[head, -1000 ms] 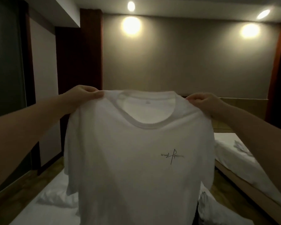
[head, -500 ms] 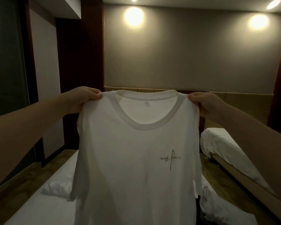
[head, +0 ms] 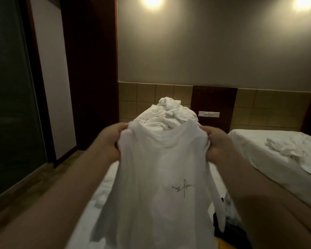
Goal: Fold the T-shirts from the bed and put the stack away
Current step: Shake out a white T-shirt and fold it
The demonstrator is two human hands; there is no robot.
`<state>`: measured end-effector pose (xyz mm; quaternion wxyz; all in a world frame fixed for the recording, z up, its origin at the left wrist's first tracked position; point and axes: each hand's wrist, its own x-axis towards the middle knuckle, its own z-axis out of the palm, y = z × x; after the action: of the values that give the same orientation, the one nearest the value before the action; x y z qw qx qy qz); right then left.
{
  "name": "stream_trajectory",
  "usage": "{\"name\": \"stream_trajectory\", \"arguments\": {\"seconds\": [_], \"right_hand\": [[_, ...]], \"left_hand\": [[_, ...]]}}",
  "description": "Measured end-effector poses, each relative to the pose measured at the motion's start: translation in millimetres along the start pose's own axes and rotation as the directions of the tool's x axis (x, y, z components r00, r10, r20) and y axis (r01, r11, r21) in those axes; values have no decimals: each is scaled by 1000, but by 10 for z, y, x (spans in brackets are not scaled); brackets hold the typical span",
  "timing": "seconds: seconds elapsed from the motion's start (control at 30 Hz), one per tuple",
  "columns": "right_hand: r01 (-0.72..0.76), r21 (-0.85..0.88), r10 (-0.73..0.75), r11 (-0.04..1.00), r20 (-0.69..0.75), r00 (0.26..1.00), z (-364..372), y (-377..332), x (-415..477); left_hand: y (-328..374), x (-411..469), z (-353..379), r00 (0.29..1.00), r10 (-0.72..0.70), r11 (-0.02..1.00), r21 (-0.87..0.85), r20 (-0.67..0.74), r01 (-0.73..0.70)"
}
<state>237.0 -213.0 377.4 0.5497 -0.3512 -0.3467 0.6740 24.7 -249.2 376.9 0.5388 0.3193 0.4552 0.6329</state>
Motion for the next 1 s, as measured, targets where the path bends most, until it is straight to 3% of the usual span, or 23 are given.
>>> {"name": "stream_trajectory", "arguments": {"seconds": [0.07, 0.1, 0.17, 0.23, 0.33, 0.57, 0.83, 1.0], "right_hand": [[37, 137, -38, 990, 10, 999, 100, 333, -192], [105, 148, -102, 983, -28, 994, 147, 501, -290], [294, -72, -301, 953, -106, 948, 255, 823, -484], [391, -315, -444, 865, -115, 889, 335, 1090, -584], [438, -434, -520, 788, -86, 850, 384, 1283, -622], [530, -393, -598, 752, -69, 798, 443, 1367, -699], [490, -425, -513, 761, 69, 856, 329, 1300, -649], [407, -433, -396, 804, 120, 910, 191, 1116, -606]], "left_hand": [[-301, -219, 91, 988, 143, 987, -72, -54, -146], [-456, -336, 140, 958, 261, 965, 27, -115, -260], [-725, -523, 209, 844, 513, 834, 324, -155, -447], [-922, -597, 210, 779, 620, 729, 439, -99, -525], [-1066, -626, 182, 744, 668, 655, 495, -27, -571], [-1094, -596, 72, 710, 700, 524, 621, 76, -583], [-1018, -679, 59, 750, 661, 660, 447, 38, -604], [-1031, -660, -18, 751, 638, 596, 508, 172, -622]]}}
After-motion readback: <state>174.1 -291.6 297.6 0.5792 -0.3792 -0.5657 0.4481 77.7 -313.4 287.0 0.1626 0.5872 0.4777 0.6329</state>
